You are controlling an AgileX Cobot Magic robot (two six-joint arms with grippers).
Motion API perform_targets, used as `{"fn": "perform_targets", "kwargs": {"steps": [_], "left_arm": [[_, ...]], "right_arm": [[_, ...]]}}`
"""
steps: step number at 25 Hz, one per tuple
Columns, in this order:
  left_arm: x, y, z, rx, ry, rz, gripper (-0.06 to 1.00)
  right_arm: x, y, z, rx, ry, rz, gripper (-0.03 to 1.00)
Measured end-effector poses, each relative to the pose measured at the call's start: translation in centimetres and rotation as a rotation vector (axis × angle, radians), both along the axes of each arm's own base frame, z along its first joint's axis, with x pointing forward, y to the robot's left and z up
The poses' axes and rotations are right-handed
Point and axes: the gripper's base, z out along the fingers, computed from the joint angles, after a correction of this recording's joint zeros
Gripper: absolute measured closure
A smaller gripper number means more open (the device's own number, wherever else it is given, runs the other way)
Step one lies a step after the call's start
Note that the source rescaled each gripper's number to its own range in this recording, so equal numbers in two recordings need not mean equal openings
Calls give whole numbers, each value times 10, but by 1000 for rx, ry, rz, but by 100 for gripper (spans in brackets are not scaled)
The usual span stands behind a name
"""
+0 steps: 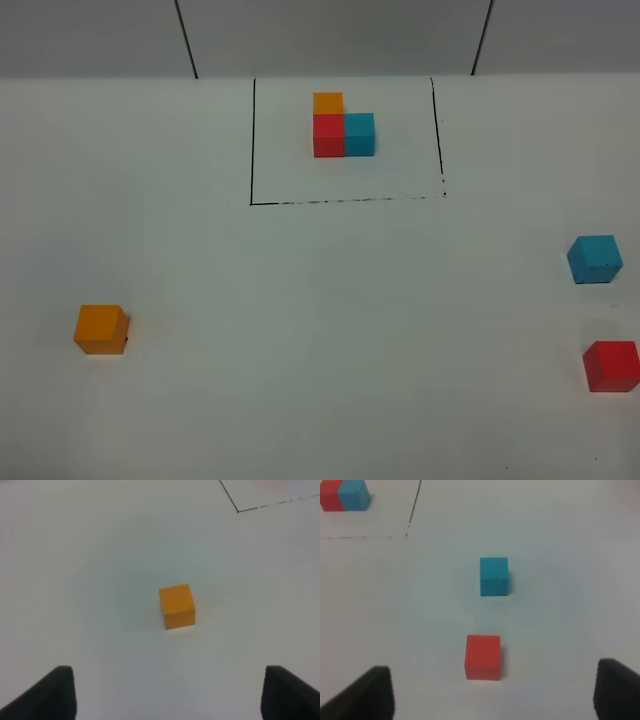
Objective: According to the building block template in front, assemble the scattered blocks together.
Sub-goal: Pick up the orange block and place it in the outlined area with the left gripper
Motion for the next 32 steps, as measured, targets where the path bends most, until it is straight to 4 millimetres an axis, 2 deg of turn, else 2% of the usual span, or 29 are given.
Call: {"fn": "perform_targets", "kwargs": {"steps": [19,24,32], "left_arm": [[5,0,4,4,3,0,22],[28,1,13,18,17,-1,22],[92,3,5,11,315,4,22]], "right_arm": [[0,0,0,0,0,0,33],[0,0,0,0,0,0,33],[0,0,0,0,0,0,33]]}}
